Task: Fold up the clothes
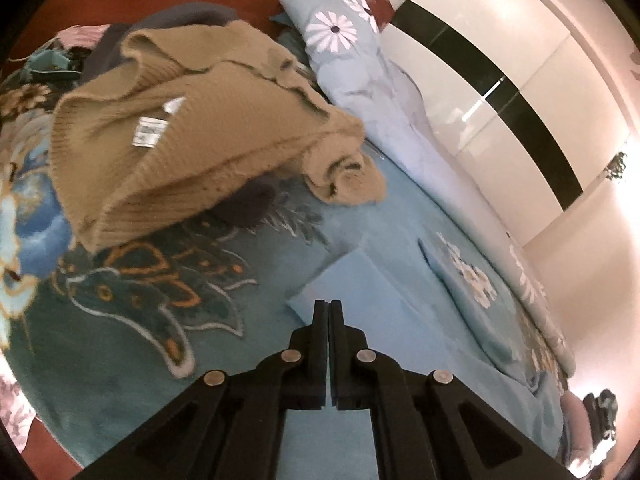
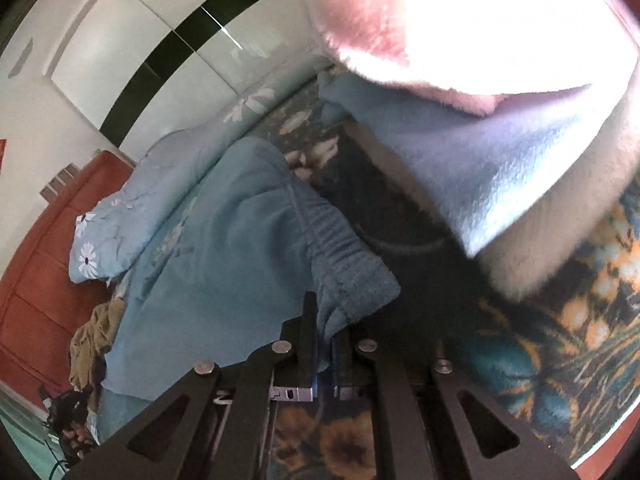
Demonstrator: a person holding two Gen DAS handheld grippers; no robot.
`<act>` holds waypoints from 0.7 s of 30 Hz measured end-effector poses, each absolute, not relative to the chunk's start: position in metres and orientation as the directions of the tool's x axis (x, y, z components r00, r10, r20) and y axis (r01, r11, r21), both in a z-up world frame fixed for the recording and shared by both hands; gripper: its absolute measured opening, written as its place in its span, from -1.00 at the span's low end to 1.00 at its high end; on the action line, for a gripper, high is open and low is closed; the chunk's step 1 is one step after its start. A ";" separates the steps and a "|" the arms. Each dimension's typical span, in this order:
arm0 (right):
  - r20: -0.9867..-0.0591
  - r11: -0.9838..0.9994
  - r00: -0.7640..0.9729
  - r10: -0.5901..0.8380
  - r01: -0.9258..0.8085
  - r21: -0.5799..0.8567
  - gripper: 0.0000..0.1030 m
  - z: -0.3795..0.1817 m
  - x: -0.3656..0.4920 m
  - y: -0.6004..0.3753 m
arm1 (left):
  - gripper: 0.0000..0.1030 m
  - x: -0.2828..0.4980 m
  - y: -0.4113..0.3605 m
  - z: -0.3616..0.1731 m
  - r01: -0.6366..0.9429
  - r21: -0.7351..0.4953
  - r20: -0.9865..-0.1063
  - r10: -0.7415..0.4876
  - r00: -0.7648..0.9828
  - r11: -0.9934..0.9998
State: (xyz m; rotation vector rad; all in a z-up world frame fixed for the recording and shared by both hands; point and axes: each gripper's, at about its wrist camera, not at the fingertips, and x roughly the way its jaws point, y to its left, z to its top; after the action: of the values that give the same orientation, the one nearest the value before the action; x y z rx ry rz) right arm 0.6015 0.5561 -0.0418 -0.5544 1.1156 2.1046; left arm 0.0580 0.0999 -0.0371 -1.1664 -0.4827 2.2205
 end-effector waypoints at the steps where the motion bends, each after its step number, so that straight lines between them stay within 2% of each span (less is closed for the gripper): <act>1: -0.638 -0.404 -0.674 0.373 -0.737 0.542 -0.87 -0.039 0.601 0.555 | -0.98 0.059 0.104 -0.036 -0.330 -0.553 -0.627 0.643 -0.440 -0.765; 5: -0.641 -0.419 -0.668 0.379 -0.741 0.524 -0.74 -0.025 0.606 0.552 | -0.96 0.060 0.125 -0.029 -0.365 -0.551 -0.630 0.661 -0.408 -0.751; 7: -0.649 -0.425 -0.655 0.388 -0.752 0.504 -0.56 -0.018 0.612 0.549 | -0.89 0.059 0.139 -0.026 -0.380 -0.545 -0.639 0.664 -0.389 -0.747; 10: -0.668 -0.424 -0.588 0.457 -0.804 0.417 -0.20 -0.006 0.624 0.542 | -0.59 0.057 0.159 -0.024 -0.398 -0.541 -0.649 0.669 -0.362 -0.741; 11: -0.668 -0.421 -0.571 0.477 -0.816 0.396 -0.20 -0.002 0.628 0.540 | -0.50 0.056 0.166 -0.025 -0.402 -0.545 -0.650 0.674 -0.352 -0.736; 15: -0.621 -0.464 -0.609 0.494 -0.788 0.404 -0.20 0.017 0.627 0.533 | -0.37 0.052 0.197 -0.026 -0.410 -0.562 -0.659 0.689 -0.302 -0.718; 18: -0.587 -0.546 -0.685 0.432 -0.716 0.434 -0.05 0.022 0.594 0.540 | -0.19 0.050 0.226 -0.025 -0.420 -0.575 -0.667 0.700 -0.257 -0.702; 21: -0.562 -0.601 -0.748 0.353 -0.642 0.476 -0.04 0.018 0.550 0.556 | 0.02 0.047 0.255 -0.023 -0.428 -0.580 -0.678 0.702 -0.218 -0.693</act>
State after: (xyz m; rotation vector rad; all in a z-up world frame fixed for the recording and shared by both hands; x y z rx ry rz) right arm 0.5502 0.5555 0.0184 -0.5626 0.9170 2.3245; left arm 0.0472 0.2554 -0.0234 -1.2990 -0.3475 1.9737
